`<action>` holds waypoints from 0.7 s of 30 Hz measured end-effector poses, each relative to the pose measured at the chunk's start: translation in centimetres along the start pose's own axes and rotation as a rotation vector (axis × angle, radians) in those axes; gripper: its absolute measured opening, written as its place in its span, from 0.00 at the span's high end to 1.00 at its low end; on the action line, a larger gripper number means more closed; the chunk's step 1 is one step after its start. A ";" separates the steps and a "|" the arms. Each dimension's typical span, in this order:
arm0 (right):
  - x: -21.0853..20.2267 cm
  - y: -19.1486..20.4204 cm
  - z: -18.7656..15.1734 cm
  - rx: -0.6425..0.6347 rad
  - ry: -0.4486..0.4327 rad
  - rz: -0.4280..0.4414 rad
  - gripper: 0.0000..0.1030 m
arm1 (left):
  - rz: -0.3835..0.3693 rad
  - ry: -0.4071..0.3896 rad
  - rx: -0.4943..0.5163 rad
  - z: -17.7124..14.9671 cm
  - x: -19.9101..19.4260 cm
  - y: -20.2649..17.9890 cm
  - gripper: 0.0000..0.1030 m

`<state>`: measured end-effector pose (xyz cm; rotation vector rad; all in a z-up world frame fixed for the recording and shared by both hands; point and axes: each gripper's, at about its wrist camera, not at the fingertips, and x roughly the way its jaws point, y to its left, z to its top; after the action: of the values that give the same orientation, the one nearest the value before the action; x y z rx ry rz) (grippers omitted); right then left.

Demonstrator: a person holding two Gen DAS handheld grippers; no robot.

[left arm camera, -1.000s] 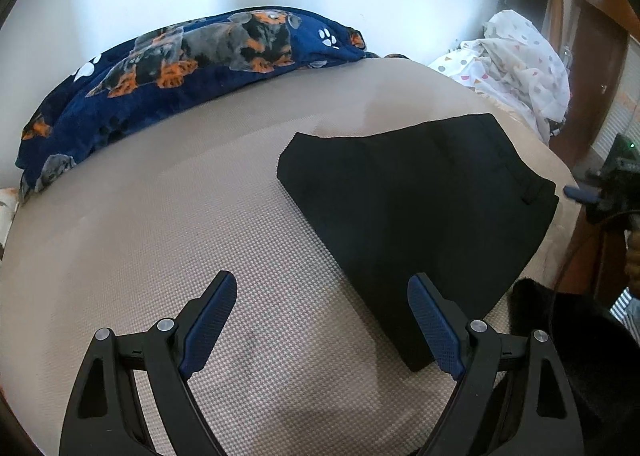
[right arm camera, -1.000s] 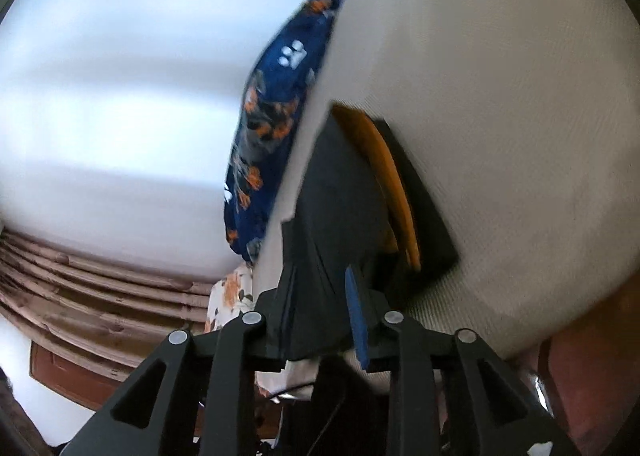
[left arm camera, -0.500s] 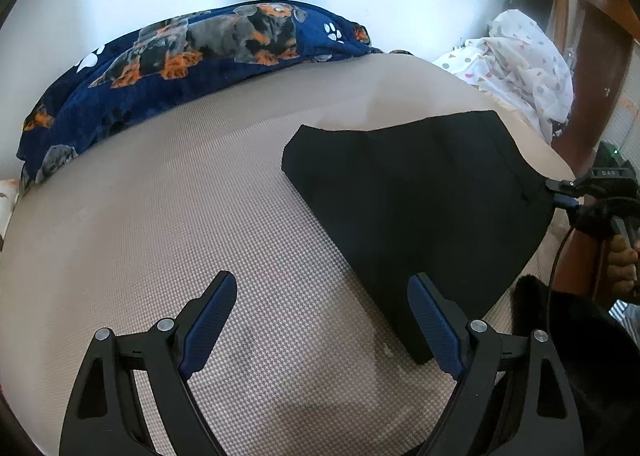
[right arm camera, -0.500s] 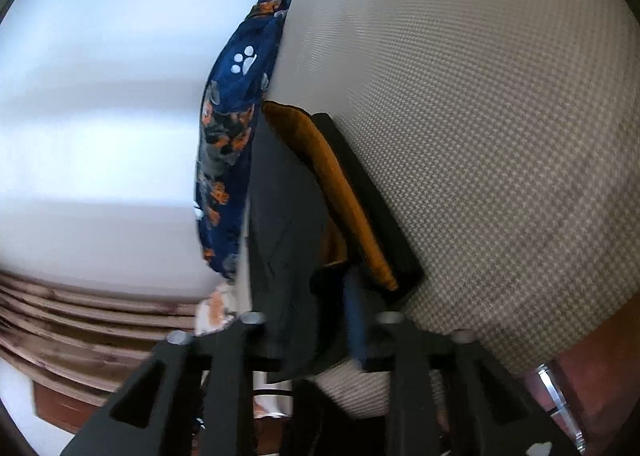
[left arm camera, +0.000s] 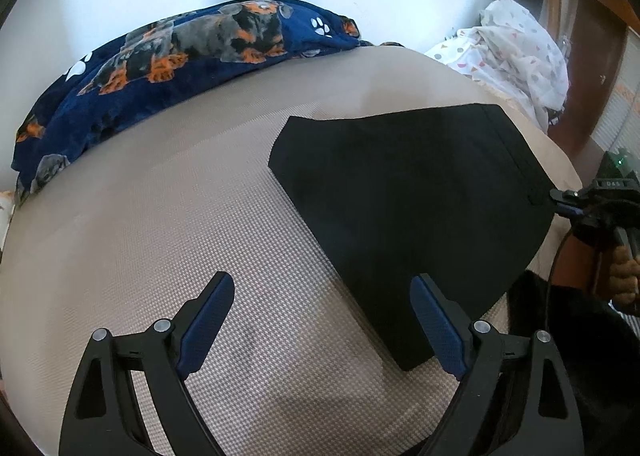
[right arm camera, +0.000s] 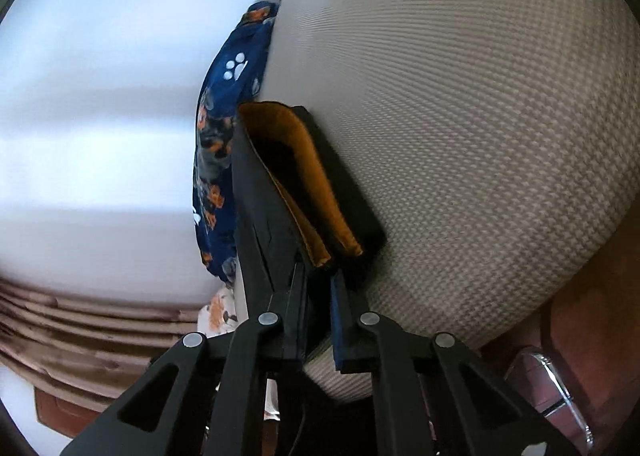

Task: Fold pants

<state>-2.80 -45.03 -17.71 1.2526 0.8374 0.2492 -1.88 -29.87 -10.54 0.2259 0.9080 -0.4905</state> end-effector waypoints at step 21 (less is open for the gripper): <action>0.3 2.4 1.1 -0.064 -0.018 -0.120 0.77 | -0.011 0.036 -0.023 -0.5 1.3 -0.1 0.13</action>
<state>-1.19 -44.90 -15.61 1.1391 0.8793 0.1672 -1.61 -30.21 -11.87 0.2093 0.9502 -0.4869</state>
